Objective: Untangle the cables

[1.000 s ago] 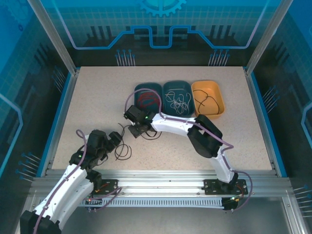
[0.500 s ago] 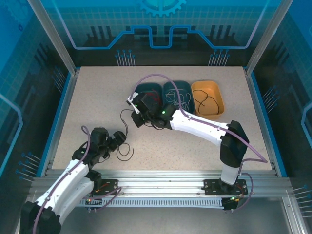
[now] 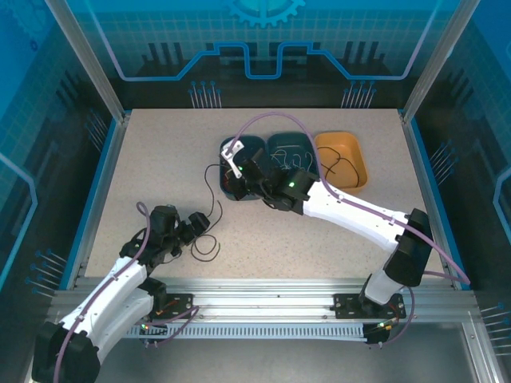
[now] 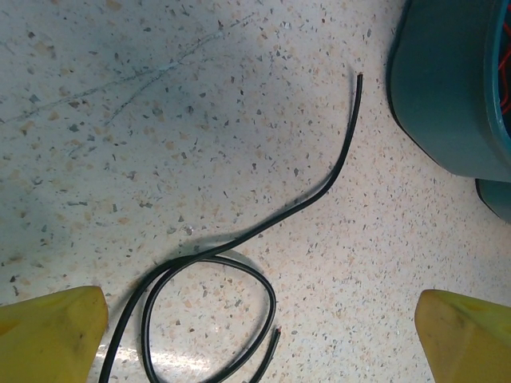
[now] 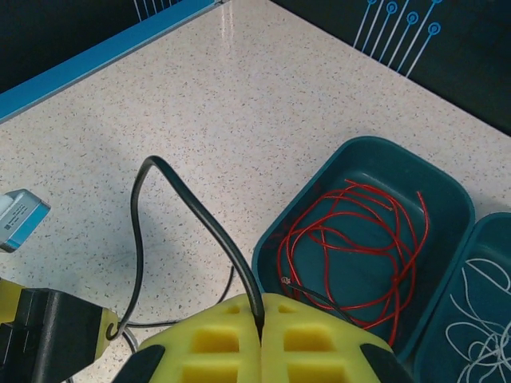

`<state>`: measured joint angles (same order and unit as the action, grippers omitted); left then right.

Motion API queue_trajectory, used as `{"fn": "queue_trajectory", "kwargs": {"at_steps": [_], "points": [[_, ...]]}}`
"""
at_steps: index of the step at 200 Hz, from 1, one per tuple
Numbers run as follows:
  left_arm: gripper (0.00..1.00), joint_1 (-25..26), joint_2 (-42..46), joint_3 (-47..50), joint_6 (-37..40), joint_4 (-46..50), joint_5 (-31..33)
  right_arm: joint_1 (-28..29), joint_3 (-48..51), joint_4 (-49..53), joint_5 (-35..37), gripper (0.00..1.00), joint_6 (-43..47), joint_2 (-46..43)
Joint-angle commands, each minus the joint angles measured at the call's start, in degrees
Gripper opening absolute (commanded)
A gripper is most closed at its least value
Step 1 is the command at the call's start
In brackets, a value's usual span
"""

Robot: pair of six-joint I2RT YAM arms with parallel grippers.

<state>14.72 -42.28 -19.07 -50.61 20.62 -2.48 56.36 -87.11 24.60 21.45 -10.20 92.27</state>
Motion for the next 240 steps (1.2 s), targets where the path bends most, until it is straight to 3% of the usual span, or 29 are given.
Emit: {"fn": "queue_trajectory", "kwargs": {"at_steps": [1,61,139,206,240], "points": [[0.99,-0.57,0.09,-1.84,1.48,-0.16,-1.34,-0.85,0.67,-0.4,1.85,0.0,1.21,-3.06],[0.99,-0.57,0.07,-1.94,1.37,0.48,-0.6,-5.46,1.24,4.06,4.17,0.0,2.26,-7.97],[0.99,-0.57,-0.12,-2.07,1.04,0.84,0.37,-16.8,3.99,5.88,9.43,0.0,5.3,-15.19],[0.99,-0.57,-0.16,-2.43,1.04,1.04,0.51,-30.07,7.96,4.12,6.73,0.0,4.18,-16.5],[0.99,-0.57,-0.08,-2.44,0.93,1.47,0.69,-33.94,10.27,3.79,6.04,0.0,2.9,-16.96]]}}
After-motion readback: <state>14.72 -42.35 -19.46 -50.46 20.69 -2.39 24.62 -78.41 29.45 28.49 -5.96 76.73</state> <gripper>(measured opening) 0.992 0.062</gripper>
